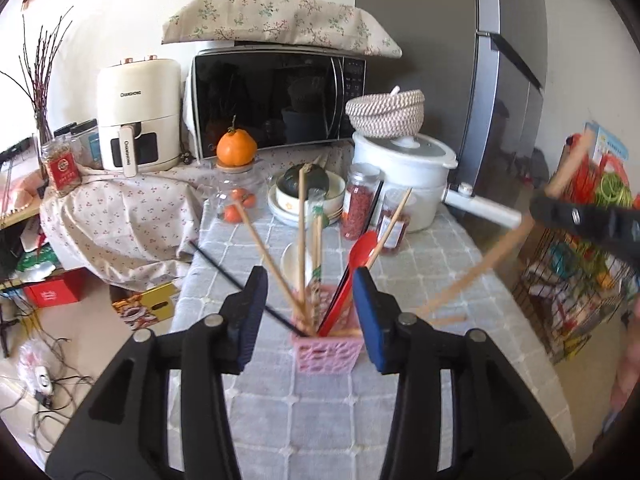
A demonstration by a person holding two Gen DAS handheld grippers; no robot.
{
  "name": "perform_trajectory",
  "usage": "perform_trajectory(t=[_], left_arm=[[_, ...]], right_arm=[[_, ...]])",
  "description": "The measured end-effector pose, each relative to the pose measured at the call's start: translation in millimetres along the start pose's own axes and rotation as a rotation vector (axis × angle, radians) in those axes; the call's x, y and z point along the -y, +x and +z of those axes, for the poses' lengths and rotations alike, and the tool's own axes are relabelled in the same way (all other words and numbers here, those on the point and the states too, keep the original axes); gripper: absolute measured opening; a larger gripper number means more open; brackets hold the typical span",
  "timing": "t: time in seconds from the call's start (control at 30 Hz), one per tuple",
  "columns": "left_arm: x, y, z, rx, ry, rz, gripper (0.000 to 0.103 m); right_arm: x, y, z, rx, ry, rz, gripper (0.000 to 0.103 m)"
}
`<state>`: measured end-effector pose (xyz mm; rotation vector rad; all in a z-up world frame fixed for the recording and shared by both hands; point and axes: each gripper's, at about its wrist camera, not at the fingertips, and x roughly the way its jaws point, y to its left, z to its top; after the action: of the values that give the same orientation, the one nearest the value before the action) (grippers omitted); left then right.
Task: Organize utensils
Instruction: 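Lower the wooden chopstick into the pink holder and open the right tool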
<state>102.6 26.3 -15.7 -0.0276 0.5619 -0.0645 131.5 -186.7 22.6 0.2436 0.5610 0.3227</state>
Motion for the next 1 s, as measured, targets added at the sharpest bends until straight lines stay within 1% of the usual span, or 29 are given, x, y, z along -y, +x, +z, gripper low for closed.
perform_trajectory(t=[0.13, 0.23, 0.3, 0.37, 0.5, 0.67, 0.8, 1.0], left_arm=[[-17.9, -2.3, -7.5, -0.079, -0.047, 0.002, 0.054], [-29.3, 6.1, -17.1, -0.15, -0.062, 0.0, 0.055], [-34.0, 10.3, -23.1, -0.182, -0.069, -0.003, 0.055], [-39.0, 16.2, -29.9, -0.222, -0.078, -0.002, 0.056], [-41.3, 23.0, -37.7, -0.274, -0.064, 0.002, 0.062], [-41.8, 24.9, -40.4, -0.291, -0.05, 0.009, 0.065], [-43.0, 24.9, -39.8, -0.292, -0.053, 0.006, 0.068], [-41.8, 25.5, -39.9, -0.29, -0.054, 0.002, 0.071]], right_arm=[[-10.9, 14.8, 6.7, 0.007, -0.028, 0.026, 0.005], [-20.2, 26.1, 9.0, 0.014, -0.059, 0.048, 0.005], [-26.1, 35.2, 10.4, 0.008, -0.074, 0.056, 0.005], [-30.1, 43.2, 10.0, -0.008, -0.087, 0.051, 0.005], [-34.5, 61.2, 6.1, -0.04, -0.113, 0.031, 0.005], [-37.8, 83.2, -4.4, -0.096, -0.155, -0.009, 0.005], [-37.2, 96.9, -12.7, -0.135, -0.162, -0.015, 0.006], [-37.2, 104.3, -18.0, -0.159, -0.158, -0.003, 0.006]])
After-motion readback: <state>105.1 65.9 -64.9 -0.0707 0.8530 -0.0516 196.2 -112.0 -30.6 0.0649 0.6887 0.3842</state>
